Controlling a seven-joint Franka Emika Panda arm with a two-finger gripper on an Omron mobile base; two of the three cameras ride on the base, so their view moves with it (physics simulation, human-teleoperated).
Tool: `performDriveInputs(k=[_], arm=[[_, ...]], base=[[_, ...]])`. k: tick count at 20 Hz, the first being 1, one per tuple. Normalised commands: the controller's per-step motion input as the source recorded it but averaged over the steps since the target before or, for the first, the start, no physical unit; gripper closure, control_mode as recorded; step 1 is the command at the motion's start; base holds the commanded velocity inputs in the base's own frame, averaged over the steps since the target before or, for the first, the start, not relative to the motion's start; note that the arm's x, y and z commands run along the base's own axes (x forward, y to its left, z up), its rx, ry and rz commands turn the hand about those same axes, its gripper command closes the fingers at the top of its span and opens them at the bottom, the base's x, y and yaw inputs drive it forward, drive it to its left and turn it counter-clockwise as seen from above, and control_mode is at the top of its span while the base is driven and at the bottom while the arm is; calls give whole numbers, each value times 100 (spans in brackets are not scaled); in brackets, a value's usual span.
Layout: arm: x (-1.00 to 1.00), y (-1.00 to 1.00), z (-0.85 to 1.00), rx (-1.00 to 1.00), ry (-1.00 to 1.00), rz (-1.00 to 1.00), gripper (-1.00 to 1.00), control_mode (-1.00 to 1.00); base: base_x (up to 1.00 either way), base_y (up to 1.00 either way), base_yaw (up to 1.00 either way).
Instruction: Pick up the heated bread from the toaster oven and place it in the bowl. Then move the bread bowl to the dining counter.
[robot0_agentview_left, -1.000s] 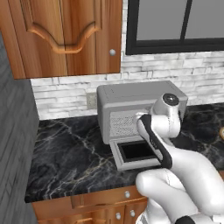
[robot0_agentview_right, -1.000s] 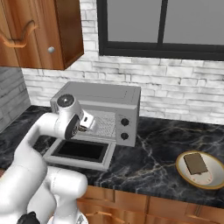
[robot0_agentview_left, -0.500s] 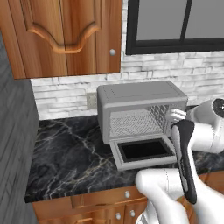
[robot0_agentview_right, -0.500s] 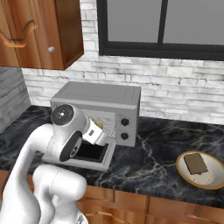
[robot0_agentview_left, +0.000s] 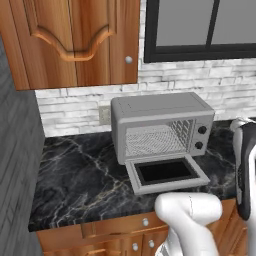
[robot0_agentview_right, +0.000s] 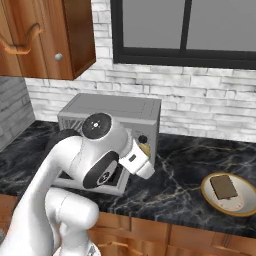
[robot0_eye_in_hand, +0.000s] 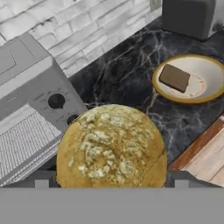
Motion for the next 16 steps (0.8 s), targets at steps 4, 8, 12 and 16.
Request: performDriveInputs(k=[4,8,12,16], arm=[[10,-45,-1,-2,34,-18,100,-100],[16,-44,-40,0,10,-3,100,-100],[11,-100,-53,1,19,0,100,-100],[20,-99,-54,2,14,-1,100,-100]], base=[[0,0,0],[0,0,0],[0,0,0],[0,0,0]])
